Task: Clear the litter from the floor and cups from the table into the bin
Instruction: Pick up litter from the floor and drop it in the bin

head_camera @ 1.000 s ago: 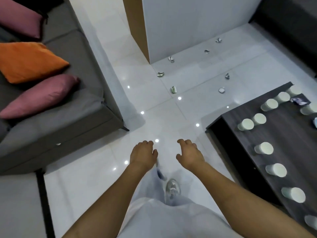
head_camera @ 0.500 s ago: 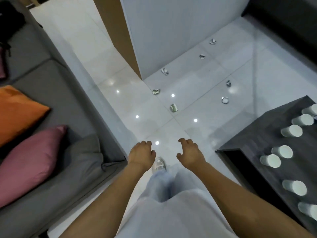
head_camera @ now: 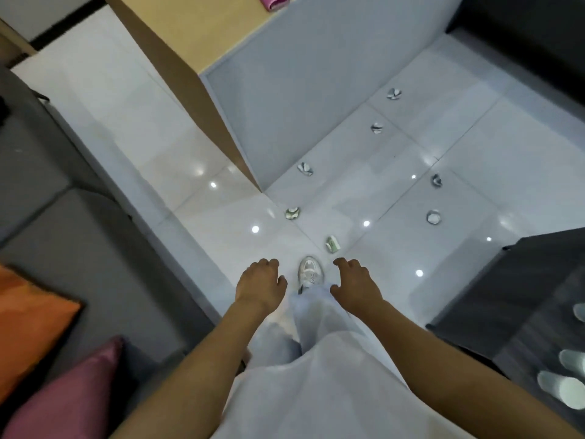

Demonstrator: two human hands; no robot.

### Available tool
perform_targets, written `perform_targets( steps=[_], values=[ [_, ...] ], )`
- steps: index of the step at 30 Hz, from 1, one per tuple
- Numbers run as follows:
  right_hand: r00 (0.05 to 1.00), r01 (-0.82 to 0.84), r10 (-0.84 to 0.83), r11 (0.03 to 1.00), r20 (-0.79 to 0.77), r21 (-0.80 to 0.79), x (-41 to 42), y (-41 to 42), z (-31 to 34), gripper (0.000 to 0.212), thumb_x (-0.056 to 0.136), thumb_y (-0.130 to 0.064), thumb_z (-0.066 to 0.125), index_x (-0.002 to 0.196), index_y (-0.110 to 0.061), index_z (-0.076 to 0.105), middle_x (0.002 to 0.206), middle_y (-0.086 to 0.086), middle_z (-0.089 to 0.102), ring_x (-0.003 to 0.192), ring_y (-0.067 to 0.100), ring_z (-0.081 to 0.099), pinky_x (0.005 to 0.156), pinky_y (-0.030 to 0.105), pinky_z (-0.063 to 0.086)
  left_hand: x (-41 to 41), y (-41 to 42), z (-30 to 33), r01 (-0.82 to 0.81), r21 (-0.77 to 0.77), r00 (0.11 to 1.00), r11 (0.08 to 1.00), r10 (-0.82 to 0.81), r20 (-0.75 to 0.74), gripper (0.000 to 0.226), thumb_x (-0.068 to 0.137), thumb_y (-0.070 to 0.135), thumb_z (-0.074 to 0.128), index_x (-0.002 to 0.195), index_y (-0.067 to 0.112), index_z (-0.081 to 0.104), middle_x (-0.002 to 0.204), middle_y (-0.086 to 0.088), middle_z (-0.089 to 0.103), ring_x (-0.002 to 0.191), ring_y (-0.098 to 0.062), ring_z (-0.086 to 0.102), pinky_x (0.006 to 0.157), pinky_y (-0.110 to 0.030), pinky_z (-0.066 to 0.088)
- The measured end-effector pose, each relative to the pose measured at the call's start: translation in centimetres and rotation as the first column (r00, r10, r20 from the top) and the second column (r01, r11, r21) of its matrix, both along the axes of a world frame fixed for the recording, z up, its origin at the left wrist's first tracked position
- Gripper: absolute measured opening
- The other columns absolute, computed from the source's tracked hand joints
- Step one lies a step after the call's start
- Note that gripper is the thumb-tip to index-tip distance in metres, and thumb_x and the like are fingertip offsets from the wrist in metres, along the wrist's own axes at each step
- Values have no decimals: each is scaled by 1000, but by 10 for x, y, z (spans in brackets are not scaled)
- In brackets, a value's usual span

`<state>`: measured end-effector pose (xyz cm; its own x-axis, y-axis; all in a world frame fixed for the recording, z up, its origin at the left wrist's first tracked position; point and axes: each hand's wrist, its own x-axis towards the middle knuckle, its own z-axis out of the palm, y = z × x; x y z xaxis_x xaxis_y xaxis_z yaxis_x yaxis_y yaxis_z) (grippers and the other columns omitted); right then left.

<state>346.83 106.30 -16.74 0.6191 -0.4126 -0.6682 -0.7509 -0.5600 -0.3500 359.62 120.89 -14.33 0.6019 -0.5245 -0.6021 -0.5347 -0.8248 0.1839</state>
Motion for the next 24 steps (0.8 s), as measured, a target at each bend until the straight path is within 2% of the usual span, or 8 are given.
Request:
perform_targets(
  steps=[6, 10, 14, 16, 19, 24],
  values=[
    [997, 73, -73, 997, 16, 6, 98, -53, 4, 52, 92, -23, 54, 141, -16, 36, 136, 12, 42, 120, 30, 46, 94, 40, 46, 97, -59, 0, 71, 15, 997, 997, -71, -22, 39, 98, 30, 38, 130, 10, 48, 124, -8, 55, 114, -26, 51, 91, -34, 43],
    [988, 153, -152, 988, -33, 31, 141, -74, -3, 51, 91, -20, 53, 140, -16, 36, 134, 12, 42, 119, 30, 45, 93, 39, 46, 146, -85, -15, 151, 39, 987, 988, -148, -59, 35, 98, 29, 39, 125, 11, 51, 118, -9, 57, 108, -25, 54, 87, -33, 45],
    [961, 270, -266, 961, -81, 51, 173, -82, -19, 53, 92, -20, 52, 142, -16, 35, 139, 12, 40, 123, 31, 42, 96, 40, 44, 187, -101, -35, 230, 50, 968, 972, -223, -116, 39, 98, 30, 41, 132, 13, 49, 124, -8, 58, 112, -24, 54, 94, -33, 45],
    [936, 343, -337, 938, -99, 49, 189, -83, -31, 52, 92, -19, 52, 141, -16, 35, 137, 12, 42, 121, 30, 43, 94, 39, 45, 209, -107, -47, 284, 52, 950, 957, -274, -148, 40, 98, 30, 40, 134, 14, 47, 126, -7, 56, 114, -24, 54, 96, -32, 44],
    [900, 429, -419, 900, -117, 80, 210, -83, -57, 50, 92, -17, 51, 140, -16, 37, 136, 11, 42, 120, 30, 44, 92, 37, 45, 242, -112, -74, 359, 65, 923, 931, -344, -171, 35, 97, 30, 40, 125, 12, 51, 117, -7, 58, 109, -23, 56, 90, -30, 45],
    [852, 523, -510, 843, -121, 126, 241, -90, -126, 50, 91, -20, 56, 138, -16, 39, 134, 12, 43, 118, 30, 46, 94, 35, 44, 276, -121, -139, 363, 115, 922, 925, -338, -190, 35, 97, 31, 40, 127, 14, 49, 120, -4, 56, 109, -19, 52, 88, -28, 41]
  ],
)
